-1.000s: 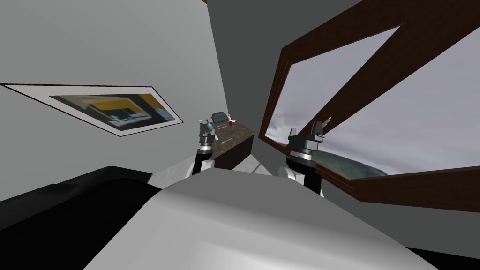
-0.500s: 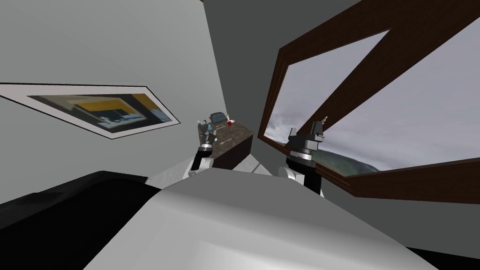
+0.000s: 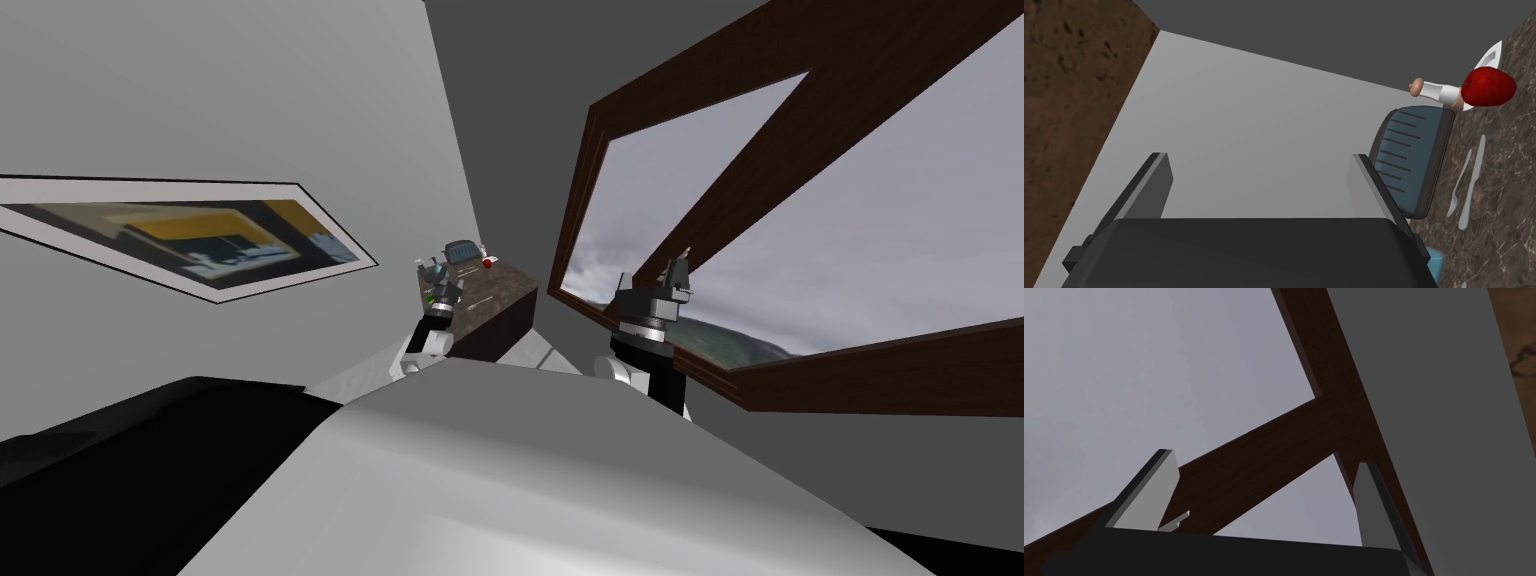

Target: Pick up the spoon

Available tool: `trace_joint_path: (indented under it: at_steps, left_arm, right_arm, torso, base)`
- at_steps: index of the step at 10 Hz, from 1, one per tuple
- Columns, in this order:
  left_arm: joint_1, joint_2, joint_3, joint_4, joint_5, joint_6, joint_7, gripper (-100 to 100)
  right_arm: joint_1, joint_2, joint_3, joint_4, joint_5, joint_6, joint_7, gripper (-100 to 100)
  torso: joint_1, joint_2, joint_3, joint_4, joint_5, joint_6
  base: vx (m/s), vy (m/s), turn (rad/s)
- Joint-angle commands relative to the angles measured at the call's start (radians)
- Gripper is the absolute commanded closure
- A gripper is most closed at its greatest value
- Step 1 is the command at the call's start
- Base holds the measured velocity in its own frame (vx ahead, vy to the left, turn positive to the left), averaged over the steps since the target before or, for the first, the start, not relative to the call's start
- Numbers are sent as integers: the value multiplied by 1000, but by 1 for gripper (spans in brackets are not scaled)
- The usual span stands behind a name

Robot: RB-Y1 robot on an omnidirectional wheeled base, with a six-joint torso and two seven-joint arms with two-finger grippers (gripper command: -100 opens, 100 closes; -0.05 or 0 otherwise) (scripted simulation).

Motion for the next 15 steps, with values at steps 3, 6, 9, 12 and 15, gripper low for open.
trace_joint_path:
  at_steps: [3, 6, 9, 12, 15]
  left_arm:
    - [-26, 38, 13, 23, 54, 85, 28, -100]
    - [-64, 87, 28, 51, 127, 172, 65, -100]
    - [-83, 112, 35, 65, 165, 247, 84, -100]
    - [-119, 164, 46, 96, 243, 343, 126, -100]
    - [-136, 192, 50, 113, 282, 422, 148, -100]
  right_arm:
    - [0, 0, 0, 0, 0, 0, 0, 0]
    - [0, 0, 0, 0, 0, 0, 0, 0]
    - [0, 0, 0, 0, 0, 0, 0, 0]
    - [0, 0, 0, 0, 0, 0, 0, 0]
    - [0, 0, 0, 0, 0, 0, 0, 0]
  torso:
    - [0, 0, 0, 0, 0, 0]
    - [0, 0, 0, 0, 0, 0]
    - [0, 0, 0, 0, 0, 0]
    - [0, 0, 0, 0, 0, 0]
    - [0, -1, 0, 0, 0, 0]
  base:
    - [8, 7, -44]
    - [9, 6, -62]
    - [11, 6, -48]
    - [14, 4, -63]
    - [15, 4, -49]
